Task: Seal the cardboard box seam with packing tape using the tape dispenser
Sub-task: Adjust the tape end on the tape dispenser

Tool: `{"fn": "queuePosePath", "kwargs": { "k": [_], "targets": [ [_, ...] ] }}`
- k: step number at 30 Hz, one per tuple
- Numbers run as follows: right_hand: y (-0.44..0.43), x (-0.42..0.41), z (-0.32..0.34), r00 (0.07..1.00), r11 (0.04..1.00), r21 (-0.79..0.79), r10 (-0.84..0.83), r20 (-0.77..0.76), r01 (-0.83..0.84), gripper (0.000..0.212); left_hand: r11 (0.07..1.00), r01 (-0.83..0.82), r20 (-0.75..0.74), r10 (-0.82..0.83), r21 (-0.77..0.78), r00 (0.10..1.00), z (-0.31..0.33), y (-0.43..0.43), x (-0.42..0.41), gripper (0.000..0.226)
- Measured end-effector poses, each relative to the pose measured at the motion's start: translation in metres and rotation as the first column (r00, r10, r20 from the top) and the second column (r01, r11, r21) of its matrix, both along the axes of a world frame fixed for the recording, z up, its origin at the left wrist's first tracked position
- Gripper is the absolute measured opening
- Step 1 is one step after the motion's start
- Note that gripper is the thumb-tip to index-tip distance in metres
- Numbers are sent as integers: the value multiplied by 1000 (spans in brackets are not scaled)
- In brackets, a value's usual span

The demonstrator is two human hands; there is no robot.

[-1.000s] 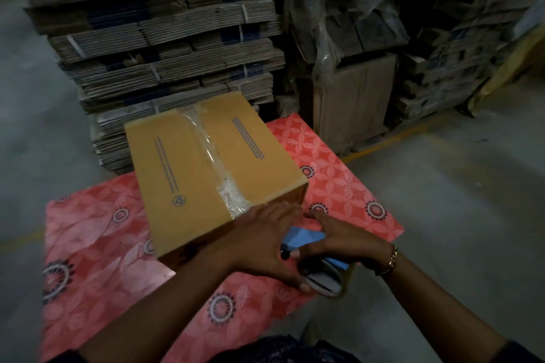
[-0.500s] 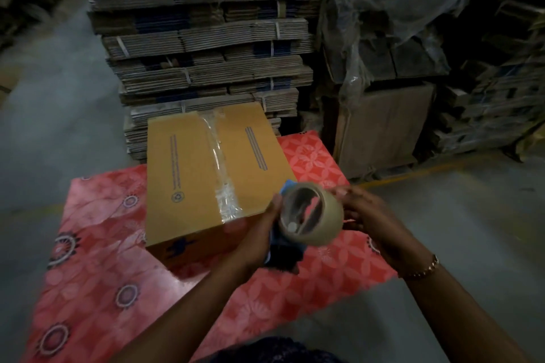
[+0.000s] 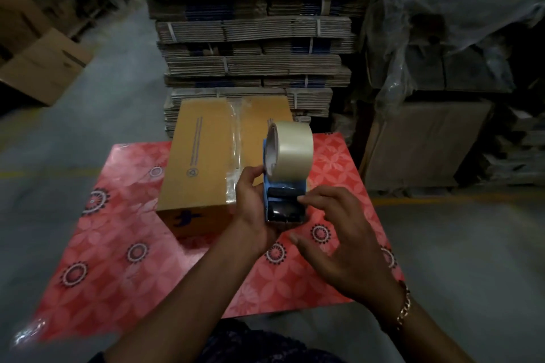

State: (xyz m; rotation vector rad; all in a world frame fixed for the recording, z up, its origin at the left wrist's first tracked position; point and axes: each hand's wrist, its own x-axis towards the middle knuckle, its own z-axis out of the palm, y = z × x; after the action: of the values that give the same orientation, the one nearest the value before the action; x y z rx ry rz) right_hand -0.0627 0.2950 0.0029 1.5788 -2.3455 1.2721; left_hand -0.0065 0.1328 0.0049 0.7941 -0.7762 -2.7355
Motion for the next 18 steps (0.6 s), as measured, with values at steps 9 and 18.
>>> {"fn": "queuePosePath", "kwargs": {
  "k": [9, 18],
  "targets": [
    [-24, -18, 9, 954, 998, -62, -43, -296, 26, 21, 991, -135, -21, 135, 14, 991, 7, 3, -8, 54],
    [-33, -36, 9, 931, 1000, -25, -6, -366, -4, 14, 964, -266, 38, 267, -14, 963, 2, 2, -20, 66]
  ]
}}
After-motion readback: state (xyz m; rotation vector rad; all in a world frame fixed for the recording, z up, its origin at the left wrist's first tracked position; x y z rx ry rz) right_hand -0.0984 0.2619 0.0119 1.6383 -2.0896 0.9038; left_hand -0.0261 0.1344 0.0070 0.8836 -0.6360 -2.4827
